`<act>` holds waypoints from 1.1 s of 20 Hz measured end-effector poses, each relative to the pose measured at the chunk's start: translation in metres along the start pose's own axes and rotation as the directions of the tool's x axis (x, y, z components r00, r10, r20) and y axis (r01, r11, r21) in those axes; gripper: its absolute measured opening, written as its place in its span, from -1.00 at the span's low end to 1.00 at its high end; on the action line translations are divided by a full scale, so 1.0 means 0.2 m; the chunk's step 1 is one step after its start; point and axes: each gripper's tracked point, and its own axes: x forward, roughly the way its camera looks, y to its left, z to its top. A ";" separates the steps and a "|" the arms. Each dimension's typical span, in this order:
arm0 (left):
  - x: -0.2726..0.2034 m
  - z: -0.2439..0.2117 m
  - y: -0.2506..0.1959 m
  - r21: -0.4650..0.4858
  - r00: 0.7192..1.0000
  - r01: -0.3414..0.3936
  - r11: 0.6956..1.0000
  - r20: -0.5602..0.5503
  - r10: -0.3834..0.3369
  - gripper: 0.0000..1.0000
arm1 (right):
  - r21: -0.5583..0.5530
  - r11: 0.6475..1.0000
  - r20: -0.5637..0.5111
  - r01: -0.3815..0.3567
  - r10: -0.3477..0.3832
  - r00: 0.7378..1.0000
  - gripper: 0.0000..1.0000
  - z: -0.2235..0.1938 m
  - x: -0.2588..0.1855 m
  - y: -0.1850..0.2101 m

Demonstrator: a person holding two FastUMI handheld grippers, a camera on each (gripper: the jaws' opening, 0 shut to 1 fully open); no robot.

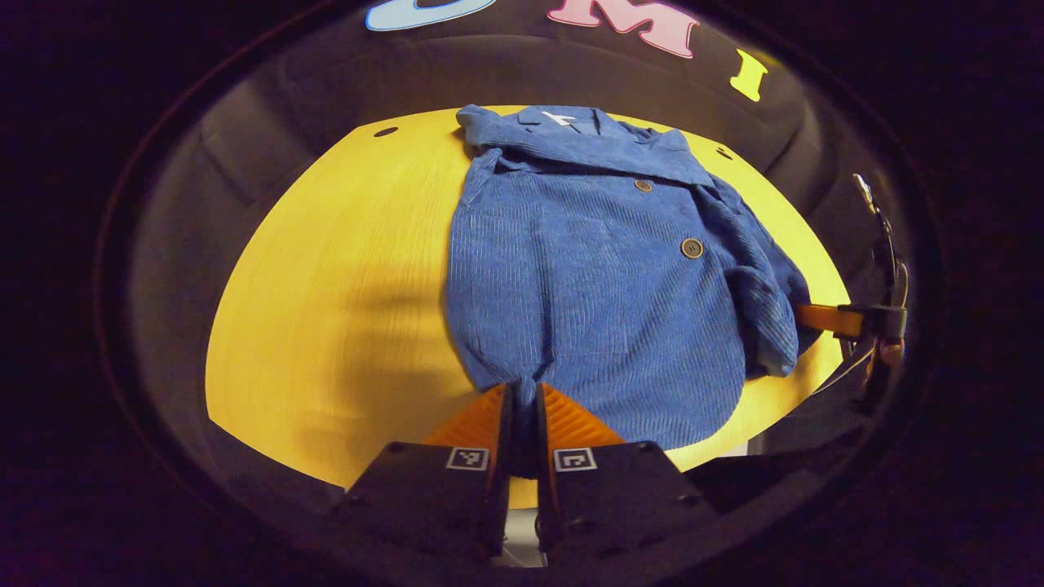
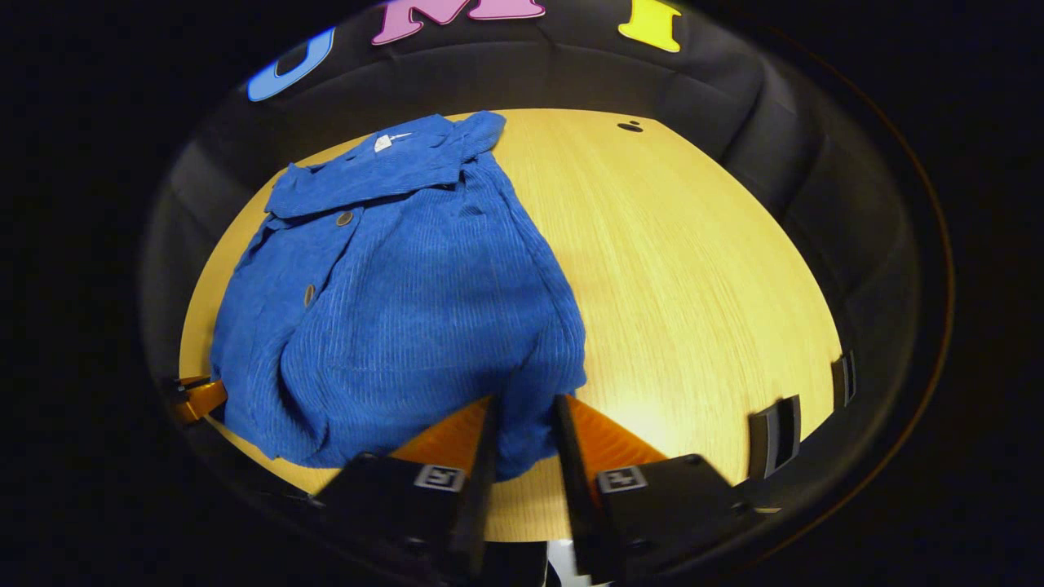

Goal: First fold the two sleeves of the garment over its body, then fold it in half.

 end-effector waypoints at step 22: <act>-0.49 1.27 -0.17 -0.047 0.899 0.255 0.966 0.378 -0.219 -1.00 | 0.012 0.907 0.351 -0.420 0.390 0.852 -0.91 1.52 -0.32 0.53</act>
